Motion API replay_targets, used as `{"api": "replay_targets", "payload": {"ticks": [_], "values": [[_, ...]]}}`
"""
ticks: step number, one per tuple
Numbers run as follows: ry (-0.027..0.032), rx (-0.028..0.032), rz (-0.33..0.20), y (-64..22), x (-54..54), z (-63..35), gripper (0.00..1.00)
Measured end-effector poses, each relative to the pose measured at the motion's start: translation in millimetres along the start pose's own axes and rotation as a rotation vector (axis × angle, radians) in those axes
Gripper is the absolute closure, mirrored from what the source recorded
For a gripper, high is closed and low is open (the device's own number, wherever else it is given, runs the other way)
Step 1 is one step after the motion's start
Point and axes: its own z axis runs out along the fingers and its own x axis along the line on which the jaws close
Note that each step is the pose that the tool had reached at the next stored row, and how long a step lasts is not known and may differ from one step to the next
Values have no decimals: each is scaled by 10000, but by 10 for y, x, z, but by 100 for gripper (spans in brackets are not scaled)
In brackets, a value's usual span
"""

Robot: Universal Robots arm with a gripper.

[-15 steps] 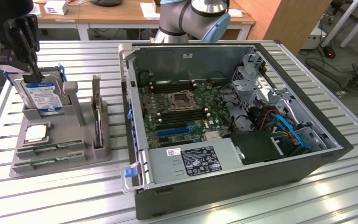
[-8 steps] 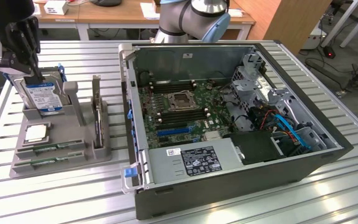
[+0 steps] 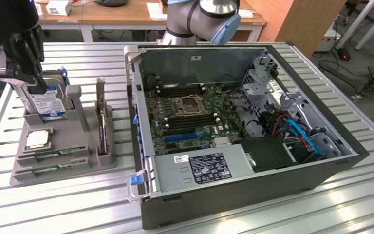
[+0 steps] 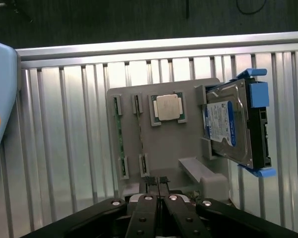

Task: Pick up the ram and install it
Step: 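Pick up the ram and move it above insertion slot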

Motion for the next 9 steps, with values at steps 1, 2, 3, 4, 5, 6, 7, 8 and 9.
{"api": "replay_targets", "payload": {"ticks": [1,2,3,4,5,6,7,8,9], "values": [[-1,0,0,0,0,0,91],[0,-1,0,0,0,0,91],[0,-1,1,1,0,0,91],[-1,-1,1,1,0,0,91],[-1,0,1,1,0,0,91],[-1,1,1,1,0,1,91],[-2,1,3,1,2,2,91],[0,0,3,1,4,1,90],[1,-1,1,1,7,1,90]]}}
